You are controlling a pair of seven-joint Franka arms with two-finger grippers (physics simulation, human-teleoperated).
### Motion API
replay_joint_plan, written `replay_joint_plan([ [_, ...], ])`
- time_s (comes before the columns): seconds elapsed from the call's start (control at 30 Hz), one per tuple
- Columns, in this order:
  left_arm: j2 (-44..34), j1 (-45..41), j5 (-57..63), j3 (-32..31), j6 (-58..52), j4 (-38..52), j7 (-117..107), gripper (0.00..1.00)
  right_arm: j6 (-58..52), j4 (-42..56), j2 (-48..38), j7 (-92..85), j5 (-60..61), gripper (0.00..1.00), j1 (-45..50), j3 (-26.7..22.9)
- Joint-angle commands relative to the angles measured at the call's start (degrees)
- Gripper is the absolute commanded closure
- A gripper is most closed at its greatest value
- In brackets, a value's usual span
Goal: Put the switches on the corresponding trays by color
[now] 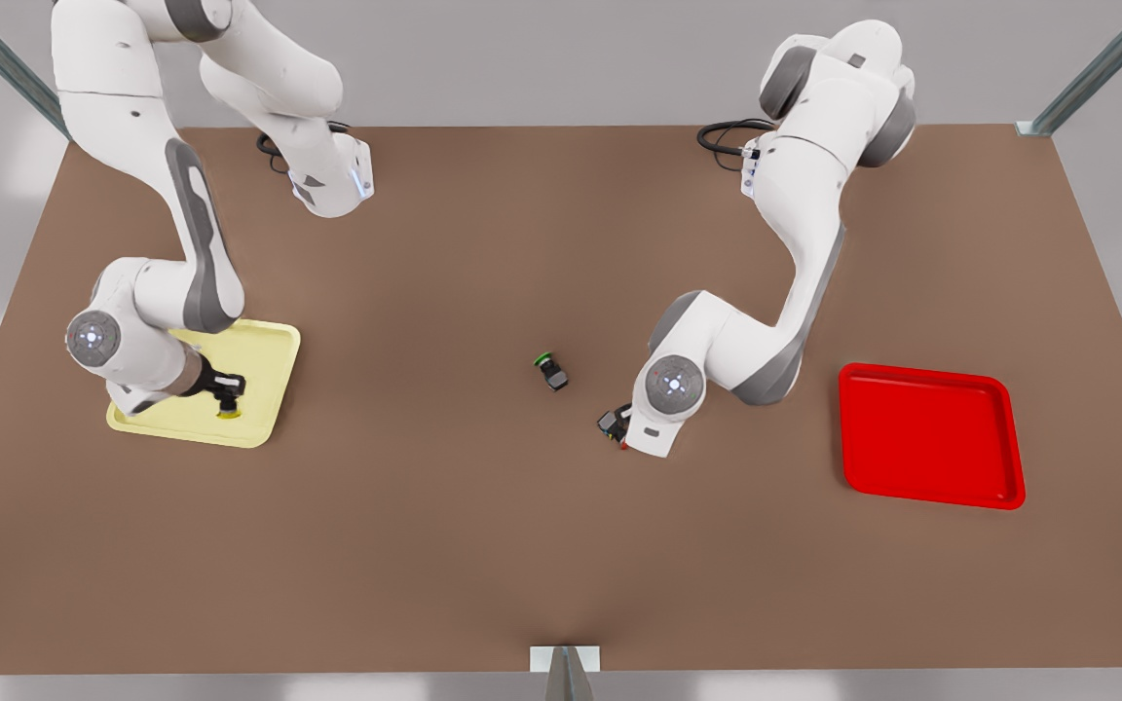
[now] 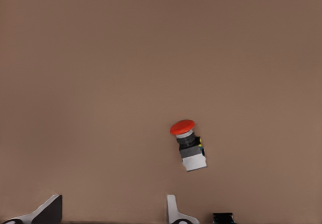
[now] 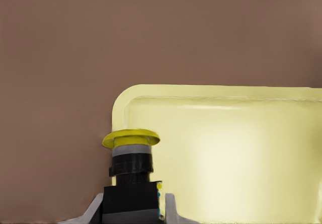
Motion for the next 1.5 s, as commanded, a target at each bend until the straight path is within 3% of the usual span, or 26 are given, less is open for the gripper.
replay_joint_plan([
  [0.0,0.57,-1.46,-0.06,0.99,1.10,0.03,-0.02,0.00,-0.02,0.13,0.10,-2.34,-2.02,0.46,-2.37,0.00],
  [0.03,1.63,-2.43,-0.23,1.00,3.74,0.03,-1.25,0.00,-0.02,0.05,0.54,-5.16,-3.79,0.46,-5.63,0.44],
  [0.07,3.65,-4.10,-0.15,1.26,6.82,-0.05,-1.34,0.00,-0.46,-0.39,0.19,-5.86,-3.79,0.32,-6.95,0.97],
  [0.1,5.05,-4.80,-0.06,1.44,9.98,-0.58,-1.42,0.00,-1.43,-1.54,-0.08,-5.78,-3.79,0.00,-7.57,1.76],
  [0.23,6.73,-4.19,-0.15,1.44,15.26,-2.42,-0.46,0.00,-3.19,-1.98,-0.08,-5.16,-3.44,0.00,-7.57,3.34],
  [0.33,5.32,-4.01,-2.07,1.44,19.21,-7.69,-2.39,0.00,-3.01,-1.80,0.28,-5.25,-3.44,0.00,-7.57,3.34],
  [0.4,2.86,-4.36,-5.68,1.44,27.39,-14.99,-7.92,0.00,-3.19,-0.14,0.36,-5.42,-3.35,0.00,-6.78,3.60],
  [0.47,2.77,-5.24,-7.62,1.44,29.23,-15.17,-14.52,0.00,-21.97,22.52,4.85,3.61,-3.26,0.00,-1.69,10.11],
  [0.5,2.95,-6.03,-7.88,1.44,30.11,-14.91,-18.73,0.00,-32.00,32.29,3.80,8.29,-3.18,0.00,3.76,10.28],
  [0.57,3.12,-6.21,-9.02,1.44,30.12,-14.73,-21.64,0.00,-39.48,39.77,0.98,8.55,-3.17,0.00,4.21,13.10],
  [0.63,3.21,-6.21,-9.11,1.44,29.32,-15.08,-21.55,0.00,-38.52,39.86,0.36,8.55,-3.70,0.00,4.47,14.86],
  [1.33,7.43,-6.47,-6.65,4.34,33.37,-15.08,-20.50,0.01,-37.02,39.07,1.07,8.64,-3.88,0.00,5.00,14.68],
  [1.47,7.52,-7.00,-6.83,4.25,33.81,-15.17,-20.85,0.06,-37.02,39.16,1.07,8.64,-3.88,0.00,5.09,14.68],
])
